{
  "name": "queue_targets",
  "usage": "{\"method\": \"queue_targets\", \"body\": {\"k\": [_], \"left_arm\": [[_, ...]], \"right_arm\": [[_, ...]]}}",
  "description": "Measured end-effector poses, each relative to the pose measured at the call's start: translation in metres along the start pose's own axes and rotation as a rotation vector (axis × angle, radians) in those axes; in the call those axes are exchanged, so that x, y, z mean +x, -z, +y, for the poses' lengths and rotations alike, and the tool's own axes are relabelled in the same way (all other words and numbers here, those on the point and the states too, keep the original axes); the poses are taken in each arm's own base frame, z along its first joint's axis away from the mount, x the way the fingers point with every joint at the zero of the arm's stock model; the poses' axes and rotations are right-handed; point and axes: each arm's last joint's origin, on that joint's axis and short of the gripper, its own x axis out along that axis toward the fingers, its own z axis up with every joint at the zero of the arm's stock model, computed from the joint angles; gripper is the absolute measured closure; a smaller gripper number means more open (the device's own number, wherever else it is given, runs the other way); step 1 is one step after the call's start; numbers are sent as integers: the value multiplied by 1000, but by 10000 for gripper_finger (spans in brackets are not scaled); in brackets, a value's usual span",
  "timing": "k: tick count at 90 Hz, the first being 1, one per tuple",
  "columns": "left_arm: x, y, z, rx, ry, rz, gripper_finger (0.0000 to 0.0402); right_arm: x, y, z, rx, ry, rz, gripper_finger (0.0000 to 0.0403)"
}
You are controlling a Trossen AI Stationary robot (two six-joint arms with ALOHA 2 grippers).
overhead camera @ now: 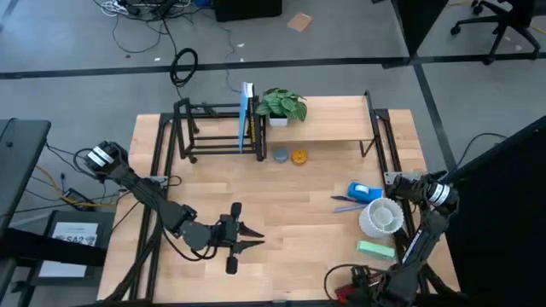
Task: Stock shelves
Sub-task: Remove the red stapler from under the shelf
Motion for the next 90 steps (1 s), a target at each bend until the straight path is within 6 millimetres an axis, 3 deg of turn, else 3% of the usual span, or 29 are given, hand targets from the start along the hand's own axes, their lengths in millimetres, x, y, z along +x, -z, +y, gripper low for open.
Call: {"method": "queue_targets", "body": {"k": [14,23,31,46,61,69,90], "left_arm": [[0,0,0,0,-1,0,360],[0,0,0,-3,-1,0,360],[0,0,0,-1,-1,3,360],[0,2,0,4,-2,15,360],[3,7,-1,14,-5,29,360],[6,10,-3,8,-3,21,360],[13,19,-6,15,0,23,360]], "right_arm": [[4,-23,-29,65,204,-107,97],[3,-41,-43,127,196,-110,97],[-6,-50,-43,140,135,-87,97],[-22,-34,-24,272,125,-49,97],[-27,-8,-11,644,178,-111,97],[-21,-3,-3,793,158,-178,97],[8,-9,-1,821,192,-202,97]]}}
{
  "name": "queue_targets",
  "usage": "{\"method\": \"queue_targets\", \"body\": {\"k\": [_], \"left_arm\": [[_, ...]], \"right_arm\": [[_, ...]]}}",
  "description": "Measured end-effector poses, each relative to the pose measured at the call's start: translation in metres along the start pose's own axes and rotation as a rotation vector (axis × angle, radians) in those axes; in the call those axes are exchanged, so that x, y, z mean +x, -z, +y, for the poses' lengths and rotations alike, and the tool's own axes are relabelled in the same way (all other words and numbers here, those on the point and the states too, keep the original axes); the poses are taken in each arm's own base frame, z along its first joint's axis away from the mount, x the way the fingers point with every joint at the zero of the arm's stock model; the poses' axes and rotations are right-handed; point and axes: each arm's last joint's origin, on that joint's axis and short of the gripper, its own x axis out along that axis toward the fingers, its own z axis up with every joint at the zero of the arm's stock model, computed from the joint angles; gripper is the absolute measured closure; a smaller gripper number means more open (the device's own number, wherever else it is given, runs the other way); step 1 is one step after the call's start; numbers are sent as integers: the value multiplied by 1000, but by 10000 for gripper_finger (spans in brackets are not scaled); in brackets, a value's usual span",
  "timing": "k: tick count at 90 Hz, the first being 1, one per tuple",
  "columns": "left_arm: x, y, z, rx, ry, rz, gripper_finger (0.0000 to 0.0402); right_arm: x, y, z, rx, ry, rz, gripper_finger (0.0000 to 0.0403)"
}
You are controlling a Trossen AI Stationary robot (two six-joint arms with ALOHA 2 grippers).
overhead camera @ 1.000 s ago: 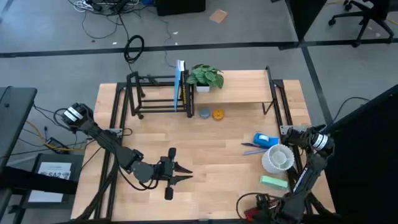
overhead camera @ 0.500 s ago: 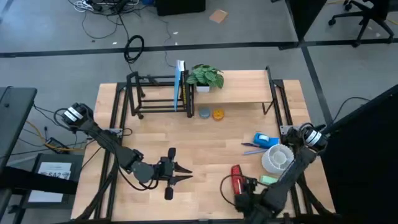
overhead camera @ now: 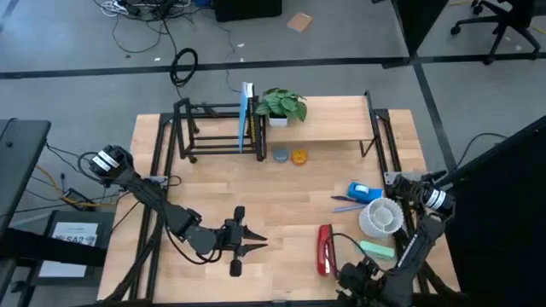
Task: Stock shelves
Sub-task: Remove the red stapler from under the shelf
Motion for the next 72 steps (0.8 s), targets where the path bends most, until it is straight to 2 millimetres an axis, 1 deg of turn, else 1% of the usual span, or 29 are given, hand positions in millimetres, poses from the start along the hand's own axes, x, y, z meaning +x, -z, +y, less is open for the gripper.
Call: {"method": "queue_targets", "body": {"k": [17,22,26,31,36,42,52,54,58,64,72], "left_arm": [[0,0,0,0,-1,-2,360],[0,0,0,1,-1,-1,360],[0,0,0,1,-2,1,360],[0,0,0,7,-5,3,360],[0,0,0,35,-4,1,360],[-1,0,-1,94,1,-2,360],[-3,1,-4,215,5,0,360],[-3,1,-5,242,4,-1,360],[-4,1,-6,312,5,-3,360],[-6,1,-8,451,14,-4,360],[-7,-4,-15,643,30,-5,359]], "right_arm": [[24,-9,1,59,86,-23,98],[29,-11,-1,76,121,-16,104],[31,-11,-2,88,142,-5,117],[32,-11,-3,99,151,-4,143],[33,-10,-4,114,150,-8,182],[33,-10,-4,124,152,-10,241],[33,-10,-4,139,153,-10,353],[33,-10,-6,134,164,-12,368],[33,-11,-6,118,161,-27,382],[32,-11,2,131,90,-21,383],[28,-14,4,108,38,-46,387]]}}
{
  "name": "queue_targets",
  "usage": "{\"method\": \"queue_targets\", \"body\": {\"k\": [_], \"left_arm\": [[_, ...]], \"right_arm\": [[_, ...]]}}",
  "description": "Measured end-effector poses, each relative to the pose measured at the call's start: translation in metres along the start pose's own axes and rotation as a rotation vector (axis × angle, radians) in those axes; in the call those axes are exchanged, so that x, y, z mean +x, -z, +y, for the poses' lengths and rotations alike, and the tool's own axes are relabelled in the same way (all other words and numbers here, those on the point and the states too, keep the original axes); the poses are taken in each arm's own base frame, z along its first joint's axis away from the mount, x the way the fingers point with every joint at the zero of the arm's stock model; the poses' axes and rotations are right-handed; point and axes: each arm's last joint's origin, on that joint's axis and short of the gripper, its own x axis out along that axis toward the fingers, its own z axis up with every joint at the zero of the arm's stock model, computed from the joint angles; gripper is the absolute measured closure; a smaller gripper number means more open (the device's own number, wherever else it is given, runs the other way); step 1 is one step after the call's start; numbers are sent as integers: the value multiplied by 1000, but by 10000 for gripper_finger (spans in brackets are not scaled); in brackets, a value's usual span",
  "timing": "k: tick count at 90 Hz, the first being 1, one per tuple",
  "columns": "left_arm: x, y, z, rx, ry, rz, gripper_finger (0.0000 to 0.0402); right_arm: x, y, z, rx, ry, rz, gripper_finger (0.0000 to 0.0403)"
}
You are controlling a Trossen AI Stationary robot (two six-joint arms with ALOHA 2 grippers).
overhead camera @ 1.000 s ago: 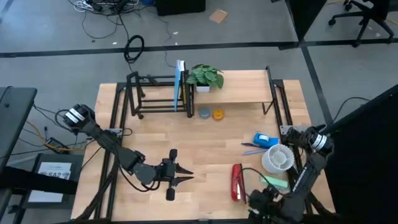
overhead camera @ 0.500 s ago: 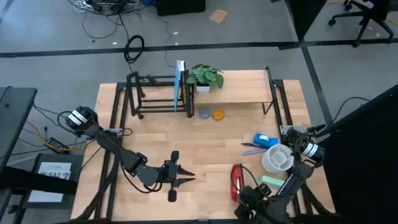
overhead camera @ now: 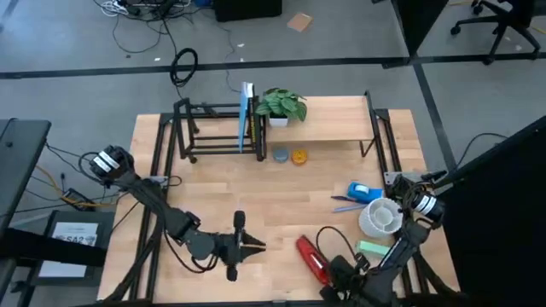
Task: Stock shelves
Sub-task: Remove the red stapler from under the shelf
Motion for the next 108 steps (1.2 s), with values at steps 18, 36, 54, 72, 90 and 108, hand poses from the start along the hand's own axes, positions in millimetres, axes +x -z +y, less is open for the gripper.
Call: {"method": "queue_targets", "body": {"k": [18,36,54,72,90,108], "left_arm": [[2,-20,3,228,78,-5,321],[3,-27,2,324,245,45,233],[13,-16,-9,349,231,100,172],[37,0,-25,251,91,147,157],[51,21,-37,155,28,233,160],[56,34,-28,20,-16,324,161]], "right_arm": [[-14,-20,11,43,-139,20,387],[-27,-59,4,141,-387,74,387],[-26,-106,-26,242,-633,16,388],[-2,-135,-50,317,-674,-41,388],[9,-147,-49,292,-722,-10,388],[9,-156,-48,286,-754,-36,388]]}}
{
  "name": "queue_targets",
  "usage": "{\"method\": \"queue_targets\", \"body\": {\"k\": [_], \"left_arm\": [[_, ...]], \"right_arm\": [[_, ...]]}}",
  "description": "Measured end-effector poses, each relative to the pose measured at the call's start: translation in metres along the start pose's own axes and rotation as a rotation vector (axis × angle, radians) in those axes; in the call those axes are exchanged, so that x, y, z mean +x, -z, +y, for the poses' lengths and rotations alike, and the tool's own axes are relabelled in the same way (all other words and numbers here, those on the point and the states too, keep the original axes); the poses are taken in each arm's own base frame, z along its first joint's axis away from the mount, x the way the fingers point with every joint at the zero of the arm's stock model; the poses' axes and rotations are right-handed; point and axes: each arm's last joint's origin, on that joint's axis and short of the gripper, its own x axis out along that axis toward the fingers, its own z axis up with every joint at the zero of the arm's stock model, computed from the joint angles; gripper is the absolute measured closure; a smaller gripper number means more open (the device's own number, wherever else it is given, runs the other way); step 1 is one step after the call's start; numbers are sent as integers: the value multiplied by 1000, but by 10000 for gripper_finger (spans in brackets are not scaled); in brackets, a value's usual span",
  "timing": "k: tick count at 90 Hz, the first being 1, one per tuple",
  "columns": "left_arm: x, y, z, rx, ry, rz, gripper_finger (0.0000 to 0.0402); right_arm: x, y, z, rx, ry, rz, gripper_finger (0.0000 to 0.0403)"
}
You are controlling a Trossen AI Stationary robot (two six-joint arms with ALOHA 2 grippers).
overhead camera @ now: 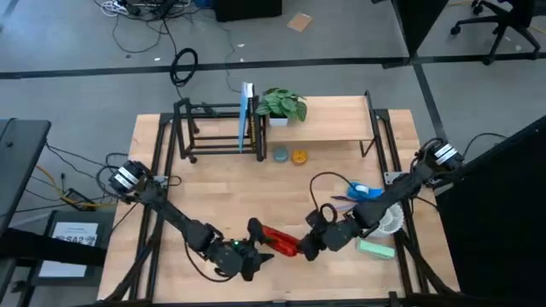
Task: Stock shelves
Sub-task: Remove the red stapler from under the shelf
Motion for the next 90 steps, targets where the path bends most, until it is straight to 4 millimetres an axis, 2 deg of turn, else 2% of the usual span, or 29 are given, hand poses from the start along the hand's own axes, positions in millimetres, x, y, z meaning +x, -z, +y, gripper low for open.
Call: {"method": "queue_targets", "body": {"k": [12,26,36,49,66,76,90], "left_arm": [[0,2,0,8,-26,26,161],[-10,6,-1,74,-130,102,165],[-12,13,-1,99,-136,161,187],[-13,15,-2,67,-115,172,238],[-13,14,-1,57,-104,171,240],[-14,12,0,55,-93,181,240],[-17,-3,6,47,27,235,240]], "right_arm": [[1,0,2,-4,-22,11,388],[0,0,4,-9,-40,8,388],[0,2,4,-15,-44,3,388],[-1,2,5,-30,-47,9,388],[-1,2,5,-50,-52,6,384],[-1,2,6,-103,-57,0,369],[-1,2,6,-204,-62,-5,316]]}}
